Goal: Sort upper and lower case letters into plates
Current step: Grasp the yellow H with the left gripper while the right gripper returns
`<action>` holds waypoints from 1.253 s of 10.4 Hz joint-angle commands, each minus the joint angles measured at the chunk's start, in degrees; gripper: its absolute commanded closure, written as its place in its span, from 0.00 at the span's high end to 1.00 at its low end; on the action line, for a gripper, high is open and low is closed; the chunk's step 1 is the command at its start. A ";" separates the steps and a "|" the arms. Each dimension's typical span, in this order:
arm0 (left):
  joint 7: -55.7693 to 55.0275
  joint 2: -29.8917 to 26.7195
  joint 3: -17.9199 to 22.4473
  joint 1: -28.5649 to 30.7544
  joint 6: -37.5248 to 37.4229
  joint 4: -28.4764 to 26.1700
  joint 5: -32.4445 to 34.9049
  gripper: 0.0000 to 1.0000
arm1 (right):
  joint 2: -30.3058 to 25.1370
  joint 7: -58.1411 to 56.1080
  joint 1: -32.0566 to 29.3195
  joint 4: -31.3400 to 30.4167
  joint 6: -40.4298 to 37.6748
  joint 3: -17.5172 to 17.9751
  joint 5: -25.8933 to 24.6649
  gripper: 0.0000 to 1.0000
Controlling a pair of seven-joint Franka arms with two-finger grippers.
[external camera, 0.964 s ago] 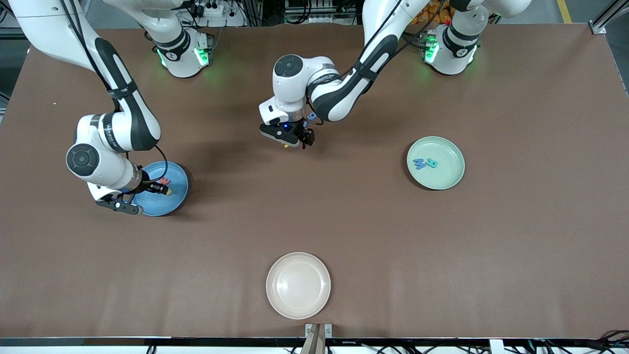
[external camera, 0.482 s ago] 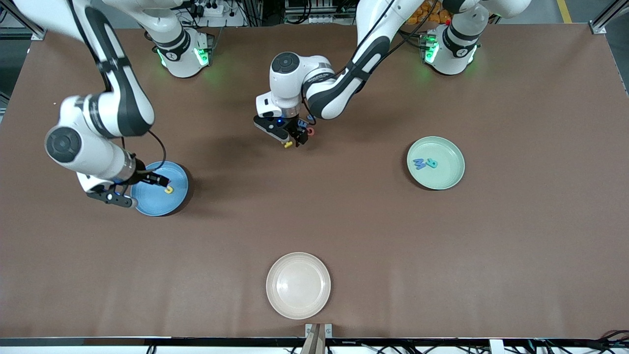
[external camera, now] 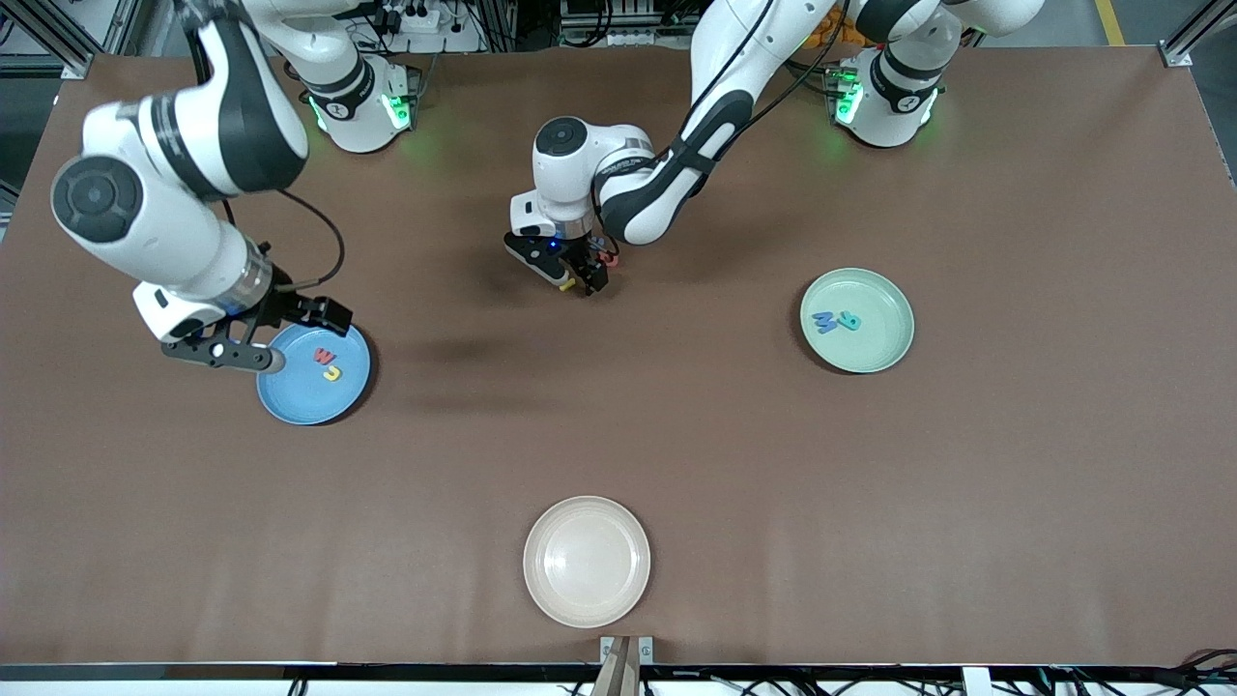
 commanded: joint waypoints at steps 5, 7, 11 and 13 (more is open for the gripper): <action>-0.59 1.97 0.20 -0.28 0.22 1.62 0.40 0.81 | -0.25 0.03 5.33 5.51 -5.49 0.03 1.91 1.00; -0.59 1.89 0.20 -0.28 0.22 2.41 0.31 0.62 | -0.34 0.47 7.35 5.51 -5.75 0.12 1.91 1.00; -0.59 1.97 0.28 -0.28 0.13 2.85 -0.92 0.39 | -0.34 3.45 9.12 5.77 -7.07 1.96 1.82 1.00; -0.59 1.97 0.28 -0.28 0.13 2.85 -0.92 0.34 | -0.34 6.43 10.00 5.77 -6.98 3.02 1.82 1.00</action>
